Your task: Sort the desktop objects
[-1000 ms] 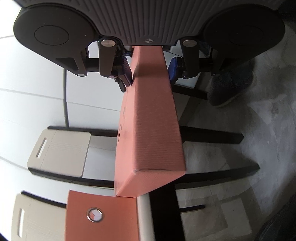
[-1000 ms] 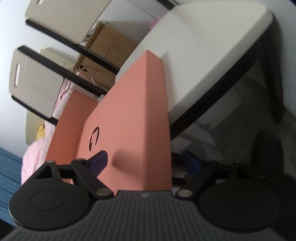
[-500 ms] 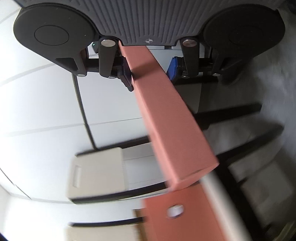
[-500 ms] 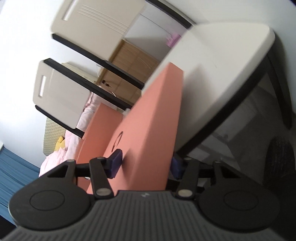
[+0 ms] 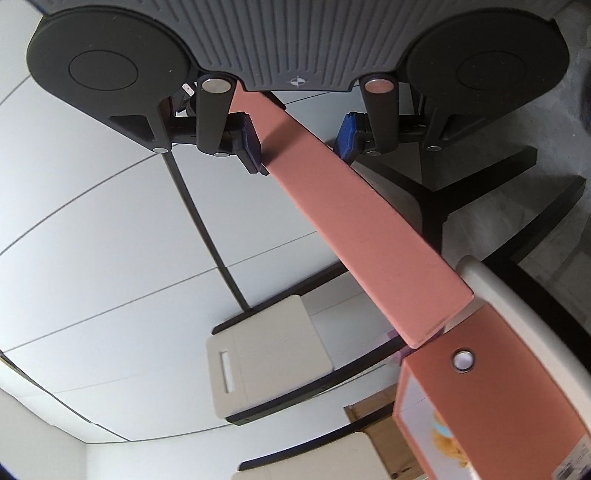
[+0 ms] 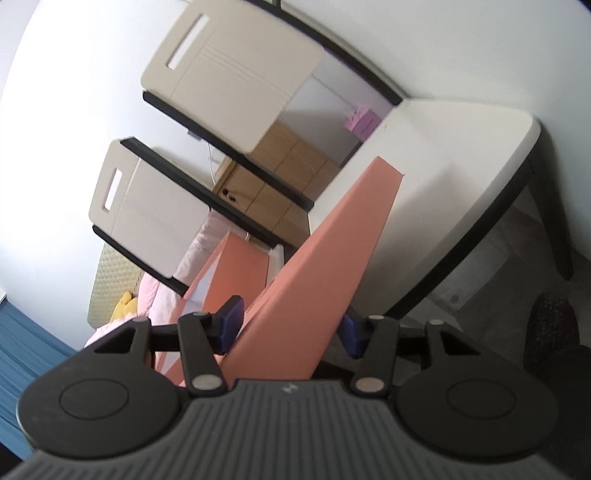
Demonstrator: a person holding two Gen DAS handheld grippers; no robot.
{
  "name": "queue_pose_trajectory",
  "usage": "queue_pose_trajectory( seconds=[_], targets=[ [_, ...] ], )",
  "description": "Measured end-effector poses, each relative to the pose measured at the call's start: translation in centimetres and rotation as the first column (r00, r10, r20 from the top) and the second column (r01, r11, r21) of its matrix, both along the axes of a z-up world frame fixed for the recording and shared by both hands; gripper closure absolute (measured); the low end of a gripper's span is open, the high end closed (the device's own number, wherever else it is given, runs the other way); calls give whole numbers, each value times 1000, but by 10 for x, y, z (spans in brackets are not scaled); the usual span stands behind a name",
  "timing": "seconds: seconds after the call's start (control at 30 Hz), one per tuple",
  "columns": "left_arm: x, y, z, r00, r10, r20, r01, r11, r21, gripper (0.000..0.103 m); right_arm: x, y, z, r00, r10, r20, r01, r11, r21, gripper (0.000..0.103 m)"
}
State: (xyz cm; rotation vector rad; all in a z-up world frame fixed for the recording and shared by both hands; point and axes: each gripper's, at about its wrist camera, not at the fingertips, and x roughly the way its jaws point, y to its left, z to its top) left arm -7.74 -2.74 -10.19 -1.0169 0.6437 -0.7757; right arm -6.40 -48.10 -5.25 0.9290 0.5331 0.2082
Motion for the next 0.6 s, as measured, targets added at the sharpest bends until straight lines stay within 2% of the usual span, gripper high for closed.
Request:
queue_pose_trajectory(
  seconds=[0.17, 0.3, 0.43, 0.6],
  targets=[
    [5, 4, 15, 998, -21, 61, 22, 1000, -4, 55, -9, 2, 23, 998, -33, 45, 33, 999, -17, 48],
    [12, 11, 31, 994, -1, 106, 3, 1000, -15, 55, -2, 8, 43, 996, -35, 87, 37, 999, -18, 48],
    [22, 28, 53, 985, 57, 161, -55, 998, -21, 55, 28, 23, 64, 991, -10, 132, 11, 1000, -11, 48],
    [46, 58, 81, 964, 162, 210, -163, 987, -9, 55, 89, 58, 87, 983, 52, 176, -55, 998, 13, 48]
  ],
)
